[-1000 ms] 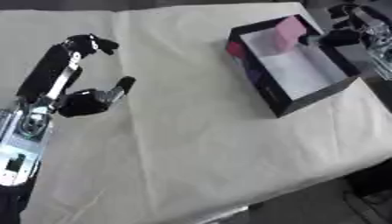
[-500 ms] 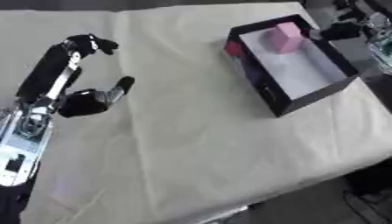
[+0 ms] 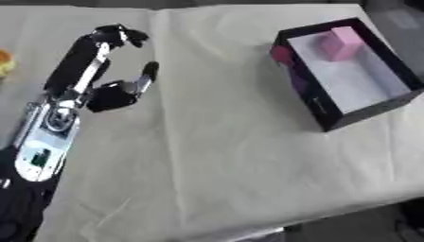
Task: Pick up the objects with one hand, pass them to the other hand, and then place them into the box on the other side of the table.
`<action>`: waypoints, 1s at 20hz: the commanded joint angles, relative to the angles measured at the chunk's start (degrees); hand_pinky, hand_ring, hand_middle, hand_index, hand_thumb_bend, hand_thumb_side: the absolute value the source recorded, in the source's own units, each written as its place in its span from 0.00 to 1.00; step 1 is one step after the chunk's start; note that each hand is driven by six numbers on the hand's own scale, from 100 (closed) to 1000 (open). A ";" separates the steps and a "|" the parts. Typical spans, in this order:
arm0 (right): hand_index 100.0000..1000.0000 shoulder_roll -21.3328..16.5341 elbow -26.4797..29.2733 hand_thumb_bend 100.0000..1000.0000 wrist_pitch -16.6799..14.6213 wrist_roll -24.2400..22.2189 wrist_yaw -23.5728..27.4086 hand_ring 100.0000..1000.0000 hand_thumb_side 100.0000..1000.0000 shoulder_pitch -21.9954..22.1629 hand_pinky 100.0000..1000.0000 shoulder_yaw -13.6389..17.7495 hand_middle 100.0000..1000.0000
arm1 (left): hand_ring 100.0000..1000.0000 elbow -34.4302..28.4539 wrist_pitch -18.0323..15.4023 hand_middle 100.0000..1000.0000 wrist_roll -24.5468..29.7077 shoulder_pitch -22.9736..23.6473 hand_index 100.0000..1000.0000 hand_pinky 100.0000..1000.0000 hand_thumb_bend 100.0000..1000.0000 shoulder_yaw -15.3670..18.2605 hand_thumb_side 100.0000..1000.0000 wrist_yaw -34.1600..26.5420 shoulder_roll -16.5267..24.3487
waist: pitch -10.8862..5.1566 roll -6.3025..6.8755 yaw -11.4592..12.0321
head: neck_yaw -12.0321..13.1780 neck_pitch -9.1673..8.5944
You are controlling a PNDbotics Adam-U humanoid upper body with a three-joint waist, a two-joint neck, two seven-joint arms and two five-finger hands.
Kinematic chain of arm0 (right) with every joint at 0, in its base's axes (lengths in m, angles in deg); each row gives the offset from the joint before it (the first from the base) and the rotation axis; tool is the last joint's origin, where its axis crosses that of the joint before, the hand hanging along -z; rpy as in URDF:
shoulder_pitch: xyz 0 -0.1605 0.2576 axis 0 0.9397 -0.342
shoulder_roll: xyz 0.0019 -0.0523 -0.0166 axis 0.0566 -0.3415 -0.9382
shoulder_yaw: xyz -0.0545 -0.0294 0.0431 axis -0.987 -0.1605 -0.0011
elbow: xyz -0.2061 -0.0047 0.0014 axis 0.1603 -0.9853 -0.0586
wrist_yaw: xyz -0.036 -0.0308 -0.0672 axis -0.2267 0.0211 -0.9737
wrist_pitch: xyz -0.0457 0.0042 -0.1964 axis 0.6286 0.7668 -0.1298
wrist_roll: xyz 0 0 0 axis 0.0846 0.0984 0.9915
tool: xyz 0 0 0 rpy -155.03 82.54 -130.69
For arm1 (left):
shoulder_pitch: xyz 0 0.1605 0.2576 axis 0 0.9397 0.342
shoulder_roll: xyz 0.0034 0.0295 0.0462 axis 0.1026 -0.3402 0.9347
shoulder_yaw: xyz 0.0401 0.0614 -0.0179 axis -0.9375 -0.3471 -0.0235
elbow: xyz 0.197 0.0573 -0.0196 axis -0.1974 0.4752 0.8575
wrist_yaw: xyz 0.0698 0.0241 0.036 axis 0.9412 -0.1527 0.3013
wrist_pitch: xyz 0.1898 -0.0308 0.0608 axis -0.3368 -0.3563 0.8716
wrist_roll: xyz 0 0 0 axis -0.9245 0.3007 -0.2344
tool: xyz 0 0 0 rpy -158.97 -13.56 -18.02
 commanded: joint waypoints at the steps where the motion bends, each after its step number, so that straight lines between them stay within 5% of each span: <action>1: 0.87 -1.37 4.93 0.23 -2.51 3.28 1.21 0.78 0.02 0.53 0.66 2.14 0.83 | 0.76 -2.06 2.59 0.61 0.80 -1.65 0.79 0.73 0.08 1.93 0.60 -1.22 3.11 | -1.14 1.03 -0.19 | 2.15 -0.91; 12: 0.87 -0.38 13.85 0.19 -2.75 6.15 1.20 0.79 0.04 2.96 0.67 3.42 0.84 | 0.78 -1.95 8.77 0.64 9.26 -6.76 0.80 0.76 0.14 6.29 0.53 -10.66 15.33 | -1.24 2.41 -0.49 | 2.85 -1.29; 20: 0.87 -0.54 15.71 0.19 -2.66 6.36 0.88 0.79 0.04 3.87 0.67 3.74 0.84 | 0.78 5.36 8.86 0.65 15.47 -9.57 0.81 0.76 0.19 8.68 0.57 -11.61 23.50 | -1.54 2.91 -0.54 | 4.68 -1.41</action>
